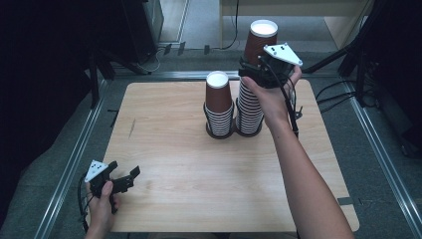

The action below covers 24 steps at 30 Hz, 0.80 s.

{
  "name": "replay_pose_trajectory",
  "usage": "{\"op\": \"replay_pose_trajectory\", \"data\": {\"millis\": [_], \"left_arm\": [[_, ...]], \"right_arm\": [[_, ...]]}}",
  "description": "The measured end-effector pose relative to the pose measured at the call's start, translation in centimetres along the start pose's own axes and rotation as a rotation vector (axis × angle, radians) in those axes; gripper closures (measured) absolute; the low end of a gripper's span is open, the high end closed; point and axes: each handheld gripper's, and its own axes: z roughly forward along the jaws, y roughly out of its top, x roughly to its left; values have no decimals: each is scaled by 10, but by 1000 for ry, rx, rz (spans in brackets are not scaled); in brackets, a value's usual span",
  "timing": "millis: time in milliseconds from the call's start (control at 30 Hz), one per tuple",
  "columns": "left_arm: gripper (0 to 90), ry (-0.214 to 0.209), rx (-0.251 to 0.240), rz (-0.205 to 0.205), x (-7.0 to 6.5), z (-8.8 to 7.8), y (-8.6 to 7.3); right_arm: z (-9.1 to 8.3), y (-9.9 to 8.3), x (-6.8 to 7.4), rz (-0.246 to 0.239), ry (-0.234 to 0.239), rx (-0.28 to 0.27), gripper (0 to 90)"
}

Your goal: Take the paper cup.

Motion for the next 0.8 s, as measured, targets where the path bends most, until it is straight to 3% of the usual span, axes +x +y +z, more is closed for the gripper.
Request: {"op": "replay_pose_trajectory", "data": {"millis": [367,800], "left_arm": [[19,-4,0,-2,0,0,0],[19,1,-2,-4,0,0,0]], "right_arm": [[0,4,0,-5,3,-7,103],[-5,29,0,-12,6,-49,118]]}}
